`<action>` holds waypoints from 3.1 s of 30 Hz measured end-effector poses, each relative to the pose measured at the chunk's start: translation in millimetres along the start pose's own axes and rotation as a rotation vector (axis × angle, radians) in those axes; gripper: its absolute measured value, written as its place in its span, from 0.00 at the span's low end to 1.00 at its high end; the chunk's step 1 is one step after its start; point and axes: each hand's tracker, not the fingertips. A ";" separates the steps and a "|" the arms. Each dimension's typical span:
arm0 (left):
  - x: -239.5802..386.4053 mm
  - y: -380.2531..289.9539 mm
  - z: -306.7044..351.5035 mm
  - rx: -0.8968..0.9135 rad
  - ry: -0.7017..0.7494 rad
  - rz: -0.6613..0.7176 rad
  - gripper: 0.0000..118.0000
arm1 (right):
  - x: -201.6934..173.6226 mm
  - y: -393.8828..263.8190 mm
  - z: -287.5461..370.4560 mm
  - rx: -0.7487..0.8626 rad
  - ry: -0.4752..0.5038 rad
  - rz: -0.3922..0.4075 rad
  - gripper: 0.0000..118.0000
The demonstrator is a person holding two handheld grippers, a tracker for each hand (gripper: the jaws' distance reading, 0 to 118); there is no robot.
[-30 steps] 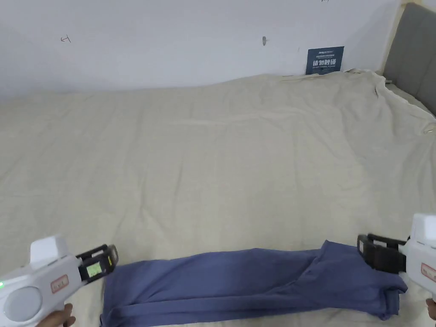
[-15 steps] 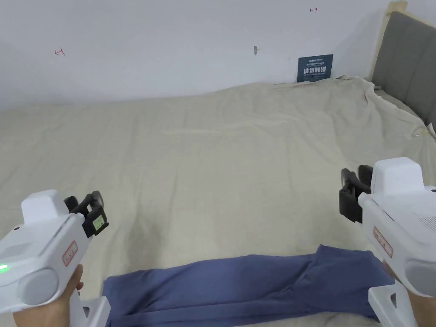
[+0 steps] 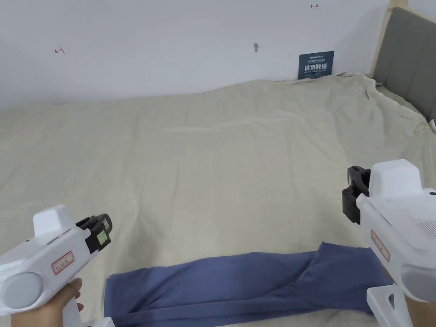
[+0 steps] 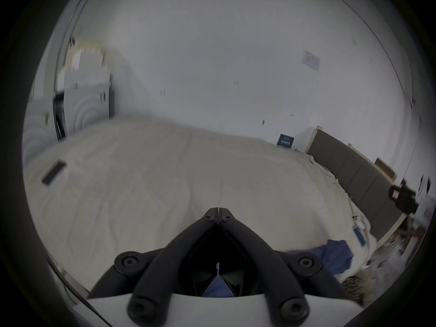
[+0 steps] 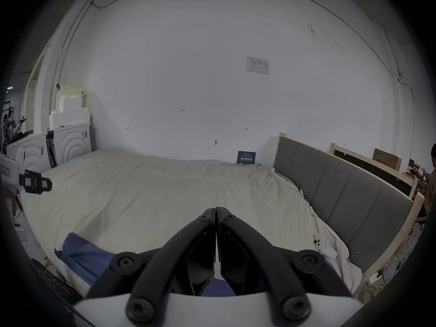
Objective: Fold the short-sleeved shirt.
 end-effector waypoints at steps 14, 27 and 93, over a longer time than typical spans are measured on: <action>-95.9 -66.1 -39.2 -0.412 0.004 0.220 0.63 | -4.9 -16.9 -4.7 -0.087 0.018 -0.020 0.00; -115.8 -101.4 -90.7 -0.521 -0.001 0.214 0.73 | -5.0 -23.7 -15.8 -0.138 0.017 -0.015 0.00; 137.8 -108.6 -157.6 -0.711 -0.175 -0.132 0.78 | 43.3 -40.1 0.4 -0.173 -0.032 -0.061 0.00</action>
